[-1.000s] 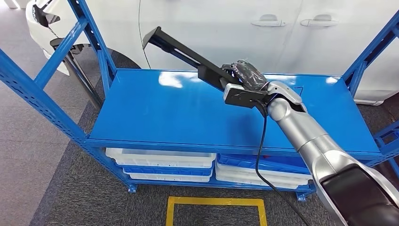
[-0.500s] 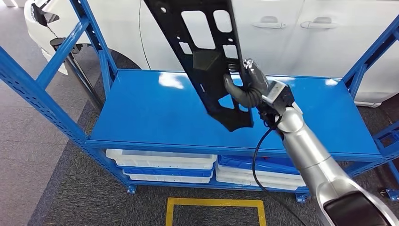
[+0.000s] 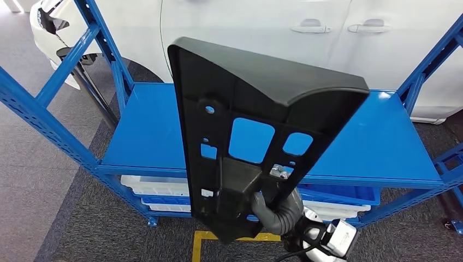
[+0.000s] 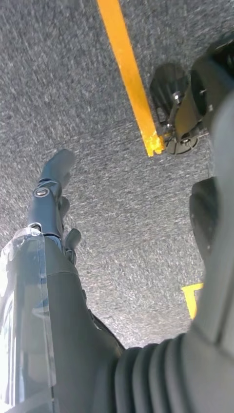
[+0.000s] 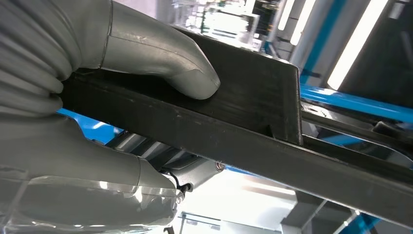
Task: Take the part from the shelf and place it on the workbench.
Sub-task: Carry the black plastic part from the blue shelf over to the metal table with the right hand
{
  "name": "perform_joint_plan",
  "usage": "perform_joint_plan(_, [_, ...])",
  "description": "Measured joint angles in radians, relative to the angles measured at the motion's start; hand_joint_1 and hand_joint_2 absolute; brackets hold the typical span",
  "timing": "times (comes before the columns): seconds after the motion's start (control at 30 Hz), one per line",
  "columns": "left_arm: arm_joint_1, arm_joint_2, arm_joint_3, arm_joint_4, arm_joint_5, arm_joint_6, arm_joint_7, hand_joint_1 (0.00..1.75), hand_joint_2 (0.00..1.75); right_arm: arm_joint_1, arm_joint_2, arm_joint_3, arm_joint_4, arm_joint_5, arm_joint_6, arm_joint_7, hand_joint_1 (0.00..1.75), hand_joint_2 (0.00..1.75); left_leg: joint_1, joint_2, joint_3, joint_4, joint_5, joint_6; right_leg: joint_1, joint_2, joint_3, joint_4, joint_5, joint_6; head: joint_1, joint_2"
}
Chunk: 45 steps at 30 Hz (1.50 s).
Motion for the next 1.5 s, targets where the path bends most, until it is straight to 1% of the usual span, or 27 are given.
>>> perform_joint_plan(0.07, [-0.005, 0.0, -0.001, 0.0, -0.005, 0.0, 0.001, 0.0, 1.75, 0.033, 0.012, 0.005, -0.037, 0.002, -0.005, -0.002, 1.59, 1.75, 0.002, 0.003, -0.017, 0.046, -0.035, -0.01, -0.004, -0.001, 0.003, -0.005, 0.003, -0.014, 0.0, 0.0])
perform_joint_plan(0.17, [-0.009, 0.0, -0.001, 0.0, -0.008, 0.0, 0.001, 0.0, 1.75, 0.061, 0.023, 0.008, -0.074, 0.002, -0.011, 0.0, 1.59, 1.75, 0.003, 0.007, -0.095, 0.235, -0.134, -0.02, -0.002, -0.002, 0.003, -0.006, 0.004, -0.023, 0.0, 0.0])
perform_joint_plan(0.2, [-0.009, 0.0, -0.001, 0.0, -0.009, 0.0, 0.001, 0.0, 1.75, 0.069, 0.024, 0.008, -0.081, 0.002, -0.011, 0.001, 1.58, 1.75, 0.003, 0.007, -0.113, 0.279, -0.147, -0.021, 0.0, -0.001, 0.003, -0.006, 0.004, -0.024, 0.0, 0.0])
perform_joint_plan(0.23, [-0.01, 0.0, -0.001, 0.0, -0.009, 0.0, 0.001, 0.0, 1.75, 0.075, 0.025, 0.008, -0.086, 0.002, -0.011, 0.002, 1.58, 1.75, 0.003, 0.007, -0.114, 0.287, -0.141, -0.02, 0.001, -0.001, 0.004, -0.005, 0.004, -0.024, 0.0, 0.0])
perform_joint_plan(0.27, [-0.01, 0.0, -0.001, 0.0, -0.009, 0.0, 0.001, 0.0, 1.75, 0.08, 0.026, 0.008, -0.092, 0.002, -0.011, 0.002, 1.57, 1.75, 0.003, 0.007, -0.094, 0.252, -0.117, -0.018, 0.002, 0.0, 0.004, -0.005, 0.004, -0.024, 0.0, 0.0])
perform_joint_plan(0.33, [-0.012, 0.002, -0.001, 0.0, -0.01, 0.001, 0.002, 0.0, 1.75, 0.084, 0.028, 0.008, -0.101, 0.002, -0.01, 0.002, 1.55, 1.75, 0.001, 0.007, -0.02, 0.109, -0.055, -0.007, 0.005, 0.001, 0.006, -0.002, 0.004, -0.022, 0.0, 0.0])
perform_joint_plan(0.4, [-0.016, 0.004, -0.002, 0.0, -0.014, 0.006, 0.005, 0.0, 1.75, 0.085, 0.031, 0.008, -0.109, 0.003, -0.01, 0.004, 1.55, 1.75, -0.004, 0.007, 0.028, 0.011, -0.027, 0.005, 0.008, 0.002, 0.005, 0.0, 0.004, -0.015, 0.0, 0.0])
perform_joint_plan(0.5, [-0.019, 0.006, -0.009, 0.0, -0.022, 0.02, 0.017, 0.0, 1.75, 0.086, 0.04, 0.009, -0.117, 0.011, -0.01, 0.021, 1.55, 1.75, -0.006, 0.008, 0.032, -0.007, -0.02, 0.019, 0.007, 0.002, 0.003, -0.001, 0.007, 0.002, 0.0, 0.0])
perform_joint_plan(0.57, [-0.022, 0.005, -0.011, 0.0, -0.017, 0.03, 0.017, 0.0, 1.75, 0.085, 0.047, 0.01, -0.12, 0.014, -0.011, 0.035, 1.55, 1.75, 0.0, 0.009, 0.034, -0.015, -0.011, 0.03, 0.006, 0.002, -0.009, 0.03, -0.018, 0.013, 0.0, 0.0])
perform_joint_plan(0.6, [-0.024, 0.005, -0.011, 0.0, -0.013, 0.032, 0.017, 0.0, 1.75, 0.084, 0.05, 0.01, -0.12, 0.014, -0.011, 0.042, 1.55, 1.75, 0.002, 0.01, 0.035, -0.018, -0.007, 0.034, 0.004, 0.001, -0.028, 0.074, -0.046, 0.017, 0.0, 0.0])
perform_joint_plan(0.67, [-0.026, 0.005, -0.011, 0.0, -0.002, 0.028, 0.02, 0.0, 1.75, 0.082, 0.055, 0.013, -0.118, 0.013, -0.011, 0.057, 1.55, 1.75, 0.001, 0.012, 0.031, -0.018, -0.006, 0.036, 0.0, 0.001, -0.088, 0.21, -0.114, 0.025, 0.0, 0.0])
perform_joint_plan(0.7, [-0.026, 0.005, -0.01, 0.0, 0.004, 0.026, 0.024, 0.0, 1.75, 0.082, 0.058, 0.015, -0.114, 0.013, -0.012, 0.064, 1.55, 1.75, 0.001, 0.012, 0.03, -0.017, -0.006, 0.036, -0.002, 0.001, -0.113, 0.266, -0.133, 0.028, 0.0, 0.0])
perform_joint_plan(0.73, [-0.026, 0.005, -0.01, 0.0, 0.01, 0.023, 0.03, 0.0, 1.75, 0.08, 0.062, 0.016, -0.11, 0.011, -0.012, 0.071, 1.55, 1.75, 0.001, 0.012, 0.029, -0.017, -0.005, 0.036, -0.005, 0.001, -0.122, 0.289, -0.133, 0.03, 0.0, 0.0])
perform_joint_plan(0.77, [-0.026, 0.005, -0.009, 0.0, 0.015, 0.02, 0.037, 0.0, 1.75, 0.078, 0.067, 0.017, -0.106, 0.008, -0.011, 0.077, 1.55, 1.75, 0.001, 0.011, 0.03, -0.016, -0.006, 0.036, -0.007, 0.0, -0.111, 0.271, -0.114, 0.031, 0.0, 0.0])
perform_joint_plan(0.83, [-0.026, 0.005, -0.004, 0.0, 0.03, 0.012, 0.051, 0.0, 1.75, 0.067, 0.076, 0.02, -0.096, -0.002, -0.008, 0.089, 1.55, 1.75, 0.002, 0.011, 0.032, -0.015, -0.007, 0.031, -0.01, -0.001, -0.042, 0.136, -0.048, 0.028, 0.0, 0.0])
perform_joint_plan(0.9, [-0.026, 0.005, 0.005, 0.0, 0.051, 0.002, 0.059, 0.0, 1.75, 0.057, 0.084, 0.023, -0.085, -0.018, 0.001, 0.096, 1.55, 1.75, -0.001, 0.01, 0.031, -0.011, -0.007, 0.021, -0.007, 0.0, 0.012, 0.024, -0.01, 0.02, 0.0, 0.0])
perform_joint_plan(1.03, [-0.023, 0.006, 0.027, 0.0, 0.071, -0.016, 0.066, 0.0, 1.75, 0.052, 0.092, 0.026, -0.064, -0.038, 0.006, 0.1, 1.55, 1.75, -0.002, 0.009, 0.024, -0.006, -0.009, -0.001, -0.002, 0.0, 0.016, -0.003, 0.001, -0.003, 0.0, 0.0])
perform_joint_plan(1.07, [-0.023, 0.006, 0.029, 0.0, 0.071, -0.019, 0.068, 0.0, 1.75, 0.05, 0.095, 0.026, -0.06, -0.04, 0.003, 0.104, 1.55, 1.75, 0.0, 0.009, 0.017, 0.013, -0.028, -0.006, -0.003, -0.001, 0.014, -0.006, 0.005, -0.011, 0.0, 0.0])
perform_joint_plan(1.13, [-0.022, 0.007, 0.032, 0.0, 0.066, -0.025, 0.074, 0.0, 1.75, 0.048, 0.101, 0.026, -0.054, -0.045, -0.006, 0.112, 1.55, 1.75, 0.002, 0.009, -0.021, 0.108, -0.098, -0.012, -0.004, -0.005, 0.005, -0.01, 0.014, -0.023, 0.0, 0.0])
perform_joint_plan(1.2, [-0.021, 0.007, 0.034, 0.0, 0.062, -0.027, 0.079, 0.0, 1.75, 0.052, 0.103, 0.026, -0.049, -0.048, -0.012, 0.117, 1.55, 1.75, 0.003, 0.009, -0.068, 0.236, -0.166, -0.017, -0.001, -0.007, -0.009, -0.009, 0.023, -0.028, 0.0, 0.0])
perform_joint_plan(1.23, [-0.021, 0.007, 0.034, 0.0, 0.062, -0.028, 0.081, 0.0, 1.75, 0.055, 0.103, 0.026, -0.046, -0.048, -0.013, 0.118, 1.55, 1.75, 0.003, 0.009, -0.074, 0.268, -0.176, -0.017, 0.0, -0.008, -0.016, -0.008, 0.028, -0.028, 0.0, 0.0])
perform_joint_plan(1.27, [-0.021, 0.007, 0.034, 0.0, 0.061, -0.028, 0.082, 0.0, 1.75, 0.059, 0.104, 0.026, -0.044, -0.048, -0.013, 0.118, 1.55, 1.75, 0.003, 0.01, -0.059, 0.258, -0.166, -0.016, 0.002, -0.007, -0.023, -0.007, 0.033, -0.027, 0.0, 0.0])
perform_joint_plan(1.3, [-0.02, 0.007, 0.034, 0.0, 0.061, -0.028, 0.083, 0.0, 1.75, 0.063, 0.104, 0.026, -0.043, -0.048, -0.013, 0.119, 1.55, 1.75, 0.003, 0.01, -0.024, 0.209, -0.142, -0.014, 0.003, -0.007, -0.029, -0.005, 0.038, -0.026, 0.0, 0.0])
perform_joint_plan(1.37, [-0.019, 0.007, 0.035, 0.0, 0.061, -0.028, 0.084, 0.0, 1.75, 0.067, 0.106, 0.026, -0.042, -0.048, -0.012, 0.119, 1.55, 1.75, 0.0, 0.009, 0.065, 0.062, -0.093, -0.005, 0.005, -0.004, -0.039, -0.001, 0.048, -0.02, 0.0, 0.0])
perform_joint_plan(1.4, [-0.019, 0.007, 0.035, 0.0, 0.06, -0.028, 0.083, 0.0, 1.75, 0.068, 0.107, 0.026, -0.042, -0.048, -0.012, 0.119, 1.55, 1.75, -0.002, 0.009, 0.092, 0.012, -0.079, 0.0, 0.006, -0.004, -0.042, 0.0, 0.053, -0.015, 0.0, 0.0])
perform_joint_plan(1.43, [-0.019, 0.007, 0.035, 0.0, 0.06, -0.028, 0.082, 0.0, 1.75, 0.069, 0.108, 0.026, -0.042, -0.048, -0.011, 0.119, 1.55, 1.75, -0.004, 0.008, 0.103, -0.014, -0.074, 0.005, 0.007, -0.003, -0.045, 0.001, 0.058, -0.009, 0.0, 0.0])
perform_joint_plan(1.5, [-0.015, 0.007, 0.035, 0.0, 0.057, -0.029, 0.08, 0.0, 1.75, 0.071, 0.11, 0.026, -0.042, -0.047, -0.011, 0.121, 1.55, 1.75, -0.008, 0.007, 0.095, -0.018, -0.063, 0.015, 0.006, -0.004, -0.047, -0.002, 0.071, 0.004, 0.0, 0.0])
